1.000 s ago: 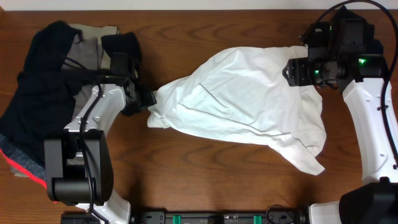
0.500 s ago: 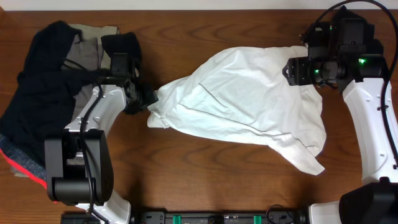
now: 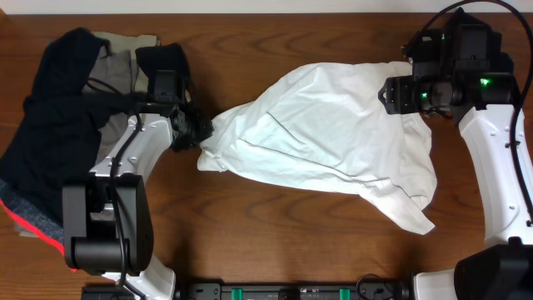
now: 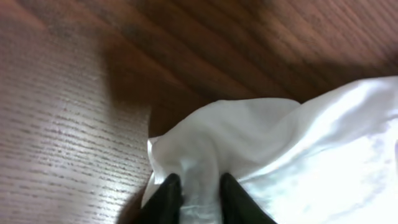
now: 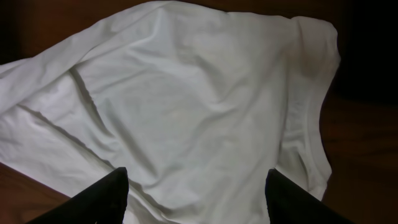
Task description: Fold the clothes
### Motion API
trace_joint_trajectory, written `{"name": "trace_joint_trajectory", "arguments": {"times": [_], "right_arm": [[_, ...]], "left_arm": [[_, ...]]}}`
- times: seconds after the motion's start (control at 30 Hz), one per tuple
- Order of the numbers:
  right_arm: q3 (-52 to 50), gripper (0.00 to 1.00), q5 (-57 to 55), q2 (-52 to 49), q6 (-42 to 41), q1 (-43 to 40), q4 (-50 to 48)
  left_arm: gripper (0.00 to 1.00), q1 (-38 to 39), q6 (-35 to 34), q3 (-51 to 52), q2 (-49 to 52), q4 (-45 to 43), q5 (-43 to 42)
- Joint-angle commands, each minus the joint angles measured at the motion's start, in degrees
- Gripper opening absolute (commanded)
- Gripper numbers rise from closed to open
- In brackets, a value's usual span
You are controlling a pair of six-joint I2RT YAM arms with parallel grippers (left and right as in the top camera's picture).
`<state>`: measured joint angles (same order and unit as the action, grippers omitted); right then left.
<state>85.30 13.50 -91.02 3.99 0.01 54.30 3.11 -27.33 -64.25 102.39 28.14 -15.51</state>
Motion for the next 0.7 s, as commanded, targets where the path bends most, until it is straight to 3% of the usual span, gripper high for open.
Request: {"name": "trace_joint_trajectory", "arguments": {"times": [0.0,0.07,0.27,0.67], "right_arm": [[-0.02,0.69,0.02,-0.39,-0.07,0.17,-0.13],[-0.02,0.68,0.02,-0.39,-0.07,0.17,-0.13],[-0.02,0.69,0.02,-0.39,-0.07,0.17,-0.46],[-0.02,0.66,0.04,-0.39,-0.09,0.17,-1.46]], "left_arm": [[0.13,-0.02,0.00,0.26,0.61,0.00,-0.39],[0.06,-0.02,0.02,0.28,0.61,-0.02,-0.37],[0.06,-0.20,3.04,-0.61,0.46,-6.54,-0.26],[0.06,0.28,13.38,-18.25,-0.39,-9.46,14.34]]}}
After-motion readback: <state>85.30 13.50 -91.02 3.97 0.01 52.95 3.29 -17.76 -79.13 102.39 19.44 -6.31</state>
